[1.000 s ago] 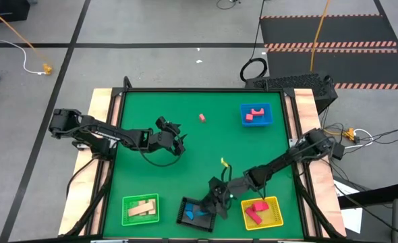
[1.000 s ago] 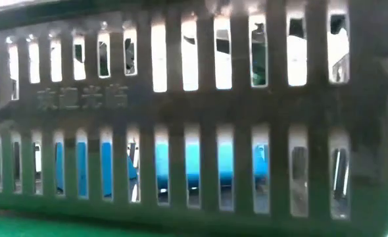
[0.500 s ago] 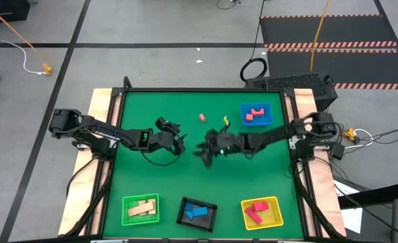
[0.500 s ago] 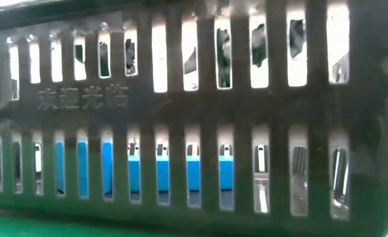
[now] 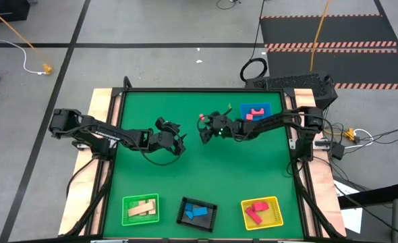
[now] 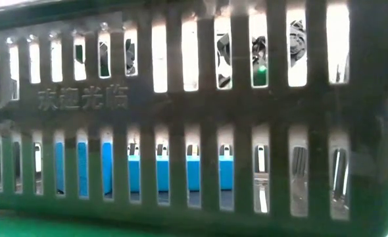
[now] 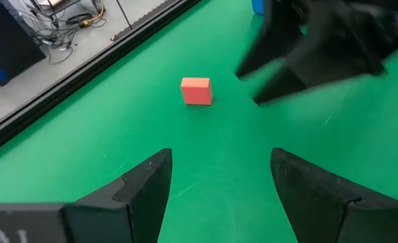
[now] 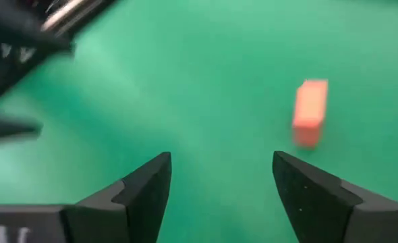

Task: Sort & place blocks by color
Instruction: Put the orange block into the blue bin

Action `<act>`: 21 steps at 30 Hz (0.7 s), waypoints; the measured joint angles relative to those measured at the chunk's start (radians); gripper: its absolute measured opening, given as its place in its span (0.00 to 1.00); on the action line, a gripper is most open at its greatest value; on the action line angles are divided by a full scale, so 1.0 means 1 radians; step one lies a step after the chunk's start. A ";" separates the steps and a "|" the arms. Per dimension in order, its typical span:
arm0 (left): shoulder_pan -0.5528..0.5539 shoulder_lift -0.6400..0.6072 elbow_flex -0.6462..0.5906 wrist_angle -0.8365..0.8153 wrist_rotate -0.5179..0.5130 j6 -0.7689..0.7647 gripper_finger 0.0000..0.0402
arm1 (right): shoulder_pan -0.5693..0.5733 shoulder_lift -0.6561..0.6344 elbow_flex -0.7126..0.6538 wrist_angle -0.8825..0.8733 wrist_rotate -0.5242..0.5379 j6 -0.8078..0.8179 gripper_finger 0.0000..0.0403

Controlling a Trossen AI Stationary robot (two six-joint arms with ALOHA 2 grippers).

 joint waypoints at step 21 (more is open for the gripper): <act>0.001 0.000 0.000 -0.003 0.000 0.003 0.63 | -0.066 0.196 0.032 0.183 0.093 -0.012 0.70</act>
